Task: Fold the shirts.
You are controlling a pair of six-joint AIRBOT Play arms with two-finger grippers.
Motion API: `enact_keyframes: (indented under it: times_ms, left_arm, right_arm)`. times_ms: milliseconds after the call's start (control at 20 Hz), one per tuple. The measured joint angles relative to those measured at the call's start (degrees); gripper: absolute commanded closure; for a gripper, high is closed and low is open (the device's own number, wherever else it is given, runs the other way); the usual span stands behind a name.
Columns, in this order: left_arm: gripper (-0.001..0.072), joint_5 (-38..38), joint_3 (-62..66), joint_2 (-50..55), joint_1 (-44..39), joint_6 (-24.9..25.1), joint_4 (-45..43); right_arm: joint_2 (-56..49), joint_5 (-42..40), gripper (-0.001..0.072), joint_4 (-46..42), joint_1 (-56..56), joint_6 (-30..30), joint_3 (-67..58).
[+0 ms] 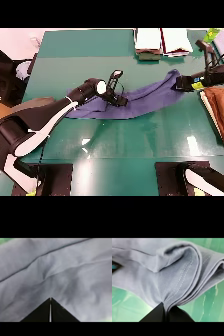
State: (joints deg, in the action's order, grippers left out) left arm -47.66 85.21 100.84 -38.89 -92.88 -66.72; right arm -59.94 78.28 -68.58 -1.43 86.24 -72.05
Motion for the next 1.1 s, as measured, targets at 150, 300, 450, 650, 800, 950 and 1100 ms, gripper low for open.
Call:
enact_keyframes:
  times_ms: [150, 300, 450, 650, 800, 950, 1100]
  left_arm:
    - [0.0676, -0.9, 0.6, 1.1, -0.4, 0.2, 0.3]
    - [0.0676, -1.2, 0.8, 1.4, -0.5, 0.3, 0.6]
    - [0.0677, -1.3, 0.9, 1.4, -0.6, 0.4, 0.6]
    - [0.0676, -2.3, 1.5, -1.9, 0.9, 0.4, -2.4]
    - [0.0676, -5.0, 3.1, -7.0, 5.5, 0.4, -5.9]
    - [0.0676, -7.6, 4.7, -13.7, 12.2, 0.4, -10.8]
    - [0.0676, -9.4, 5.7, -21.4, 19.6, 0.8, -14.7]
  right_arm:
    - [0.3, 2.1, 0.0695, 0.0, 2.9, 1.5, -5.4]
    - [-1.9, 4.5, 0.0695, 0.0, 5.6, 2.7, -10.8]
    - [-5.1, 6.4, 0.0695, 0.0, 8.7, 3.5, -15.5]
    - [-8.9, 7.1, 0.0694, 0.0, 13.2, 4.7, -20.2]
    - [-11.8, 6.0, 0.0694, 0.0, 17.4, 5.2, -23.1]
    - [-15.3, 1.1, 0.0693, 0.1, 22.7, 6.5, -25.7]
    - [-20.3, -5.6, 0.0693, 0.1, 28.7, 8.4, -28.3]
